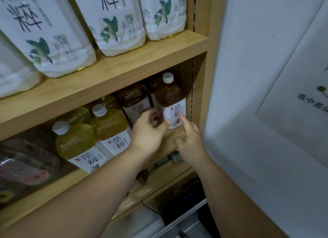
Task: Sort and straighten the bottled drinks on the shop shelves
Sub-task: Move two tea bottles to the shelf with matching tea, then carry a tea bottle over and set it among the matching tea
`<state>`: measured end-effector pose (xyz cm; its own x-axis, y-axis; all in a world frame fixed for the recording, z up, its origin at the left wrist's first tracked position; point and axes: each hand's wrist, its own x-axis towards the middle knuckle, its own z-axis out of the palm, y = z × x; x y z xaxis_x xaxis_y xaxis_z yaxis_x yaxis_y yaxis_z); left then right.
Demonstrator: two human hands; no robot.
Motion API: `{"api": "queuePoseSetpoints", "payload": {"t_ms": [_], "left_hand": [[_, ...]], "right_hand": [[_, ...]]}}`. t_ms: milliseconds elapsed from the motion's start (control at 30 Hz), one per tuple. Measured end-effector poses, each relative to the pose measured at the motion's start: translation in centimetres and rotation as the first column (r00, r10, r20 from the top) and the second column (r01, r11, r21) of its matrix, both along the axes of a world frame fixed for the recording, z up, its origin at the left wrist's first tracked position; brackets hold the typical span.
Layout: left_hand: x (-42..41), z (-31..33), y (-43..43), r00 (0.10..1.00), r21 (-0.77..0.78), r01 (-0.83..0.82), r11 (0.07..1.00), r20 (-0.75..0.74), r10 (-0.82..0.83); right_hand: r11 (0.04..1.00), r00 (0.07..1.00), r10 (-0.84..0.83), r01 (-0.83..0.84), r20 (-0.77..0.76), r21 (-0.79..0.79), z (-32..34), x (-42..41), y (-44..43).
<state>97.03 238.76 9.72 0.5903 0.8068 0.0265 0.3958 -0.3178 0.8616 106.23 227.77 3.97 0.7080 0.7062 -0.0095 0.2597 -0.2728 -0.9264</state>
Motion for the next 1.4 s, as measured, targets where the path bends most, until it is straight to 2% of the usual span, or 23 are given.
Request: {"api": "queuePoseSetpoints", "payload": {"t_ms": [133, 200, 300, 500, 667, 833, 933, 1133, 1400], "left_hand": [[-6.9, -0.2, -0.6, 0.96, 0.248, 0.237, 0.939, -0.208, -0.187], [-10.7, -0.5, -0.9, 0.918, 0.275, 0.318, 0.907, -0.327, -0.222], [-16.3, -1.2, -1.6, 0.887, 0.29, 0.345, 0.893, -0.411, -0.209], [-28.5, -2.0, -1.9, 0.888, 0.266, 0.189, 0.945, -0.458, -0.049], [-39.5, -1.8, -1.8, 0.879, 0.279, -0.113, 0.954, -0.419, 0.226], [-51.9, -1.2, -2.7, 0.831, 0.285, -0.289, 0.914, -0.4, 0.387], [-59.3, -1.1, -3.5, 0.788, 0.275, -0.394, 0.877, -0.389, 0.476], [-71.3, -0.4, -3.1, 0.763, 0.296, -0.478, 0.827, -0.326, 0.558], [-78.8, 2.9, 1.3, 0.774, 0.343, -0.528, 0.777, -0.184, 0.606]], "right_hand": [[0.994, 0.985, 0.039, -0.02, 0.166, -0.112, 0.4, -2.0, -2.0], [0.978, 0.97, 0.113, -0.07, 0.217, -0.196, 0.6, -3.7, -2.8], [0.941, 0.928, 0.228, -0.132, 0.295, -0.311, 0.5, -7.0, -3.2], [0.831, 0.796, 0.49, -0.304, 0.356, -0.466, 1.4, -15.7, 0.1], [0.74, 0.64, 0.659, -0.46, 0.395, -0.49, 3.0, -26.2, 4.6], [0.662, 0.55, 0.749, -0.592, 0.37, -0.46, 3.6, -37.5, 7.5], [0.649, 0.544, 0.76, -0.618, 0.355, -0.444, 3.7, -44.4, 8.2], [0.669, 0.566, 0.743, -0.637, 0.356, -0.384, 4.7, -55.7, 9.3], [0.7, 0.612, 0.712, -0.657, 0.344, -0.28, 8.1, -62.8, 12.2]]}}
